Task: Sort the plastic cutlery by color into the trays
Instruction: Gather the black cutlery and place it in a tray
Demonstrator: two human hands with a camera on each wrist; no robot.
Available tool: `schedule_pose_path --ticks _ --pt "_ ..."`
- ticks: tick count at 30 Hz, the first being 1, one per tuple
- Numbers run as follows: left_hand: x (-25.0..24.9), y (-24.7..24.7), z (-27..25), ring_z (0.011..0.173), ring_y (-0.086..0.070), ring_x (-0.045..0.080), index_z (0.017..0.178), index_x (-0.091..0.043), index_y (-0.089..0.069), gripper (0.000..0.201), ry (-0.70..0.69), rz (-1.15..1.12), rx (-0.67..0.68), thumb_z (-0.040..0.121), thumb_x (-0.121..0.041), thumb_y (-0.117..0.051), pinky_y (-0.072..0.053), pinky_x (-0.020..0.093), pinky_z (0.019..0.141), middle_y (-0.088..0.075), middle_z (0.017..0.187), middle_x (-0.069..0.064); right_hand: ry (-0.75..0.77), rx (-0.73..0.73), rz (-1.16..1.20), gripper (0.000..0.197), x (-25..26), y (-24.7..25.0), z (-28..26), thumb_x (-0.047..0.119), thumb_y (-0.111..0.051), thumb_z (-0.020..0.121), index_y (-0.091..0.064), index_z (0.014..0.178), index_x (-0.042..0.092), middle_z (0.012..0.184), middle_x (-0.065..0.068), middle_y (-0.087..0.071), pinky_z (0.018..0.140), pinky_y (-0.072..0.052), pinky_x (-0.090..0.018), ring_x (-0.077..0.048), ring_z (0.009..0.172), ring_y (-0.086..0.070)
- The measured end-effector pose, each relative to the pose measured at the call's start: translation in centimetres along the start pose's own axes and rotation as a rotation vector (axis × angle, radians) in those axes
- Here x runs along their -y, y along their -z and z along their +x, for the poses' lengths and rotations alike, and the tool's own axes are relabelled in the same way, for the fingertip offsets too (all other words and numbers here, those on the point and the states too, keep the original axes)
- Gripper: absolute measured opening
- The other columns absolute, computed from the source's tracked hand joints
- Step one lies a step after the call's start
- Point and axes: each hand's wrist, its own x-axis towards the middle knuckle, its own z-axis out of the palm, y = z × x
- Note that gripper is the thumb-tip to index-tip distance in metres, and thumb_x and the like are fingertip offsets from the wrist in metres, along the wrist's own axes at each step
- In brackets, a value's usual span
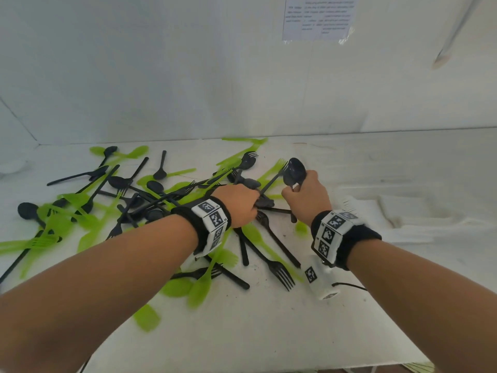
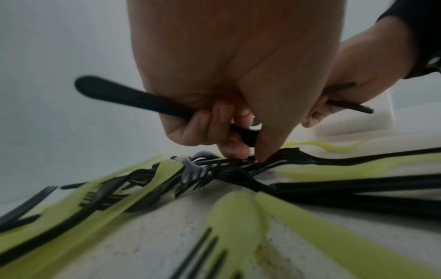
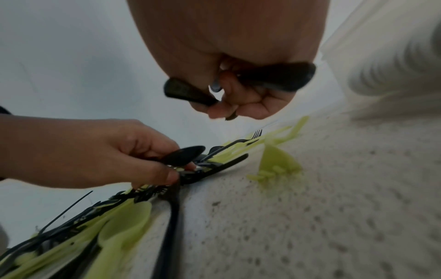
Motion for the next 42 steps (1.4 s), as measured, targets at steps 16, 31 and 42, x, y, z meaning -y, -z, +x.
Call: schedule_pose_path --ticks 16,31,42 --pt "2.8 -0.1 4.9 0.099 -0.061 0.029 0.119 -0.019 -0.057 0.032 0.090 0.037 -0.064 0.096 -0.041 -0.057 -0.054 0.044 0.083 -0.051 0.120 0.004 -0.103 0.156 -0.003 0.027 -0.7 -1.6 3.1 0.035 -0.043 0.103 -0.048 0.115 0.011 0.099 -0.013 -0.065 0.079 -0.056 -0.046 -0.035 0.087 -0.070" --pt "5.8 3.0 2.6 0.109 -0.061 0.023 0.130 -0.015 -0.053 0.033 0.458 -1.135 -0.816 0.105 -0.035 -0.045 -0.046 0.037 0.096 -0.065 0.118 0.005 0.008 0.148 0.033 0.019 1.2 -3.1 3.9 0.034 -0.057 0.098 -0.054 0.096 0.016 0.084 -0.001 -0.060 0.064 -0.039 -0.032 -0.020 0.075 -0.056" --pt "10.5 2.1 -4.8 0.046 -0.031 0.009 0.103 -0.012 -0.044 0.012 0.599 -1.590 -0.800 0.099 -0.020 -0.051 -0.029 0.028 0.047 -0.037 0.063 -0.005 0.204 0.320 -0.322 0.026 7.7 -8.3 6.6 0.025 -0.049 0.098 -0.069 0.102 0.008 0.095 -0.011 -0.069 0.077 -0.053 -0.037 -0.032 0.085 -0.064"
